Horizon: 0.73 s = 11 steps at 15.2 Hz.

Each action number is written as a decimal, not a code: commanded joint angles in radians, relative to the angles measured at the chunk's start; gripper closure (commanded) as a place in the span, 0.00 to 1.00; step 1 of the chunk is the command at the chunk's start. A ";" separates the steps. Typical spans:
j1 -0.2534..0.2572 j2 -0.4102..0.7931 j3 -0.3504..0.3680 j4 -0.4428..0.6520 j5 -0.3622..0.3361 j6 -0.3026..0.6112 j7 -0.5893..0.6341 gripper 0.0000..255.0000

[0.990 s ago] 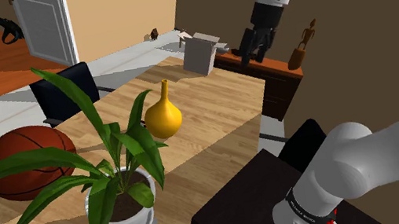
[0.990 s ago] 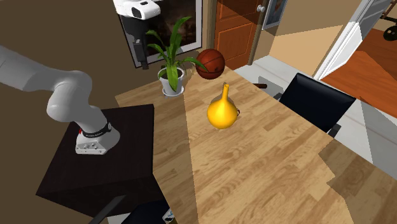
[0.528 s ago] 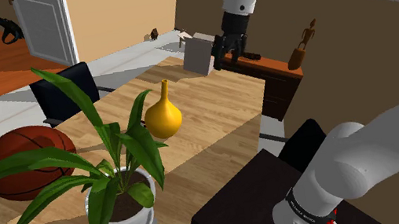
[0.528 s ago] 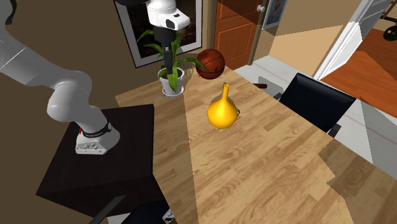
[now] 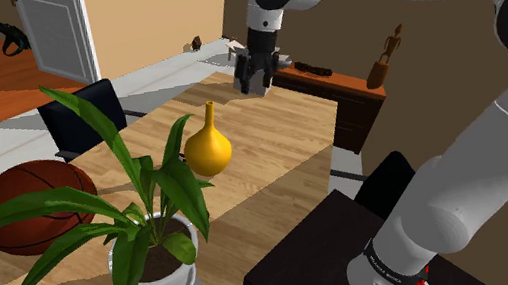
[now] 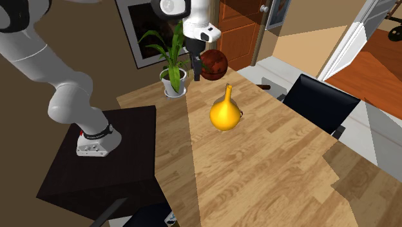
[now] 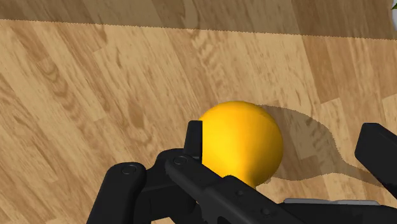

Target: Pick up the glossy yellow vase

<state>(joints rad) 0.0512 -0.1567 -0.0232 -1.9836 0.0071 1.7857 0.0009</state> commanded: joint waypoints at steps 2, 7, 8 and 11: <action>0.004 0.116 0.005 0.087 0.001 0.023 0.007 0.00; 0.009 0.318 0.009 0.266 0.001 0.034 0.016 0.00; 0.010 0.359 0.010 0.307 0.001 0.032 0.017 0.00; 0.013 0.488 0.012 0.444 0.000 0.017 0.022 0.00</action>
<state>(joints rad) 0.0615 0.2846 -0.0127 -1.5924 0.0077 1.8111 0.0193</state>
